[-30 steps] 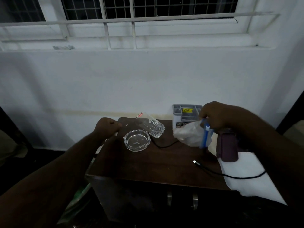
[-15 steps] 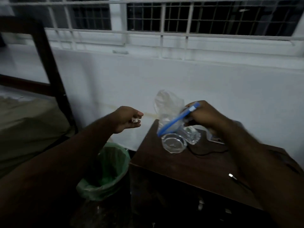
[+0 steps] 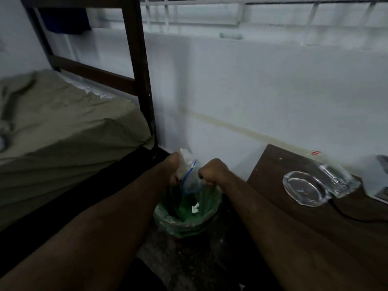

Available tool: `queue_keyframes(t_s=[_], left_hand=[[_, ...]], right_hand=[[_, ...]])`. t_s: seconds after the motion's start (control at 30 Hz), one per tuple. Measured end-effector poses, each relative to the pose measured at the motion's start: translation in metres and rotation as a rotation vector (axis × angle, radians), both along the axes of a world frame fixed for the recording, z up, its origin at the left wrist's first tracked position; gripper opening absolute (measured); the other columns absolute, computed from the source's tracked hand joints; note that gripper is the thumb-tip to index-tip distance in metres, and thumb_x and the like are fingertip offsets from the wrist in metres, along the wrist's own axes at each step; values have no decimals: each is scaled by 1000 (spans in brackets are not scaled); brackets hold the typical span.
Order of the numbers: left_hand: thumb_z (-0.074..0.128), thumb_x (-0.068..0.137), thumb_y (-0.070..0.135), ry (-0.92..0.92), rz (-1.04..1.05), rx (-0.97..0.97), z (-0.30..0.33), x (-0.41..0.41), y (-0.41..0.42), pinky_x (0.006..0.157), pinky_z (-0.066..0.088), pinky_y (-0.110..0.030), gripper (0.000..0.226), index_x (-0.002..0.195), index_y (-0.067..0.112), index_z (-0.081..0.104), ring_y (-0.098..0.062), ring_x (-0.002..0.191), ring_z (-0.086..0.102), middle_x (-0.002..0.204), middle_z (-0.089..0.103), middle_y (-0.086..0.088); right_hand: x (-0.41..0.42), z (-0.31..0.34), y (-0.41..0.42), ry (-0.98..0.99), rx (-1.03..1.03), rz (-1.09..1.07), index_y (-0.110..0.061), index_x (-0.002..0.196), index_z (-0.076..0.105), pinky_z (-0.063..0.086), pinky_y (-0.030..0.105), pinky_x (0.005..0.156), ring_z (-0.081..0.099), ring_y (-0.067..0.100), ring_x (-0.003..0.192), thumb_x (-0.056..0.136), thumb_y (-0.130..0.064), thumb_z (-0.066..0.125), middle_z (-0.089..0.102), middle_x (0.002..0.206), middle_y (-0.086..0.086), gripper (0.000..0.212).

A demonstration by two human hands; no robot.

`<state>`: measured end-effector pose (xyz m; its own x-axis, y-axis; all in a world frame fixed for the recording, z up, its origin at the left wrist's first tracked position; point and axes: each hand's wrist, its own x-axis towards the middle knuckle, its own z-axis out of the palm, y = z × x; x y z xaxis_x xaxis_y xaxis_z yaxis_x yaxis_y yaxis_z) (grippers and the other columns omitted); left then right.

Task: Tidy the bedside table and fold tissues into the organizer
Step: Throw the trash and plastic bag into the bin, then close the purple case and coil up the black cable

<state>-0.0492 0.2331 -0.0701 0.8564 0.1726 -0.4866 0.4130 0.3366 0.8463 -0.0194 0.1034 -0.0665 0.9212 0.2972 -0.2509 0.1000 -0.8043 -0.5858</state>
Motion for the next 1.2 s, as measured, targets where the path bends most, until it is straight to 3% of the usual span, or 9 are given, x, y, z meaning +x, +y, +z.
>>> queue_keyframes(t_s=[0.13,0.27,0.5,0.63,0.7,0.8,0.93,1.1,1.2], left_hand=[[30,100,24,125,38,232,-8,6,1,53,41,-30,32,71,17,41,-18,62,46,75,45,-3],[33,101,34,229,46,253,-16,13,0,51,34,-31,39,71,10,41,-22,63,41,74,42,-7],[35,101,36,226,2,293,-14,6,-3,42,34,-28,44,70,9,51,-24,60,45,70,50,-12],[35,99,46,223,-29,298,-10,5,-11,37,42,-19,52,72,6,53,-23,44,53,57,56,-12],[37,95,57,207,-63,301,-7,6,-22,42,45,-19,57,94,4,57,-24,56,58,72,58,-11],[39,91,65,88,-109,340,2,11,-44,64,46,-32,68,119,5,53,-30,89,60,103,57,-12],[44,92,60,-130,-165,441,31,7,-91,80,48,-38,59,115,9,61,-30,104,60,114,63,-7],[55,93,46,-364,-295,535,60,-11,-167,67,49,-33,38,97,11,69,-26,83,67,93,72,-5],[63,91,33,-555,-458,767,60,-29,-216,53,45,-22,26,78,12,70,-11,62,60,67,67,1]], right_hand=[[8,-20,4,165,102,-15,0,82,64,47,28,57,62,27,67,79,-3,64,57,73,13,5],[11,-35,-2,272,179,-26,-10,65,47,41,29,54,41,18,53,81,3,56,42,64,8,23],[3,-32,-6,342,406,-118,-12,61,55,40,20,41,46,13,30,79,8,52,47,52,6,27],[-5,-18,-10,294,420,-35,-6,73,58,43,26,49,57,24,55,80,-1,57,56,71,14,9],[-12,-1,-18,239,439,-6,-2,86,62,48,33,60,66,34,78,81,-7,62,64,89,21,7],[-24,27,-47,89,376,57,-1,122,56,52,37,78,63,35,108,84,-15,65,62,120,20,42],[-50,59,-131,1,331,111,-10,145,37,45,27,99,50,19,129,86,-18,68,48,145,9,67],[-79,98,-276,-212,243,-42,-11,126,61,45,13,83,59,8,107,85,-9,66,65,124,3,41],[-90,109,-362,-337,261,-272,-10,104,71,52,22,73,66,18,87,85,-1,62,72,101,10,22]])
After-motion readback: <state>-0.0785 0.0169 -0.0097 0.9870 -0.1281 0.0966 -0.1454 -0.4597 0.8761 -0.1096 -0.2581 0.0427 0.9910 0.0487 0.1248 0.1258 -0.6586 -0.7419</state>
